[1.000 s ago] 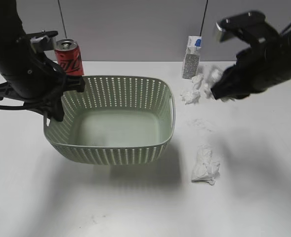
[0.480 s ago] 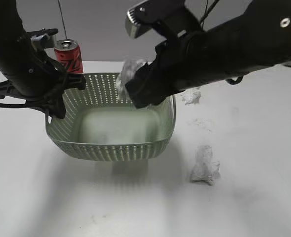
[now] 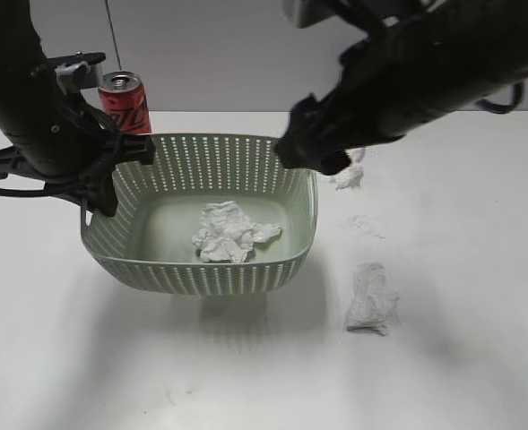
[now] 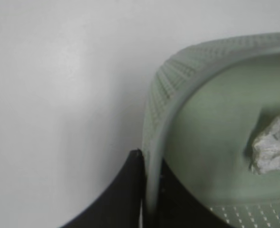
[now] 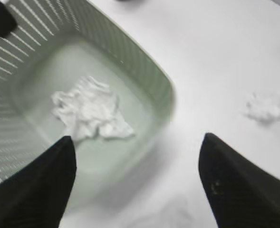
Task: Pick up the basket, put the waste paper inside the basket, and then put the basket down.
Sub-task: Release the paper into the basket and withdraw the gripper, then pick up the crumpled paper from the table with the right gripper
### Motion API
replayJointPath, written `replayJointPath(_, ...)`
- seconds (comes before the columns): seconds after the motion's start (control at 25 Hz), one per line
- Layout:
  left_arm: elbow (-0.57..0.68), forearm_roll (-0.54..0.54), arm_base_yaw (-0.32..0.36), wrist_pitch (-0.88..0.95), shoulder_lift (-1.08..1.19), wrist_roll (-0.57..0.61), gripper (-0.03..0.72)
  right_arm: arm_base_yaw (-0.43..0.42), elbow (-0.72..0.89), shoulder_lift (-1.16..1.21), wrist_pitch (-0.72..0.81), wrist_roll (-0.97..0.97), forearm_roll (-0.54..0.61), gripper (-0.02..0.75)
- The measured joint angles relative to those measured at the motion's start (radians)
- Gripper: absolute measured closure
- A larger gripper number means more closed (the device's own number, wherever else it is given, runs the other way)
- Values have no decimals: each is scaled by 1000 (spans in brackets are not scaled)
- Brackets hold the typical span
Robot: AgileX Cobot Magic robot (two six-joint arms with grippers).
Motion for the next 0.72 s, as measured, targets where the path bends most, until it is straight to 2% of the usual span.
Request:
replayJointPath(0.2,0,66,0,12,0,0,683,-114,182,-65,44,58,-51,142)
replayJointPath(0.4,0,134,0,33,0,-20,683,-128,374,-22,-84,65,-14,143)
replayJointPath(0.72,0,123,0,54,33,-27,683,-128,391,199,-208,65,-12,144)
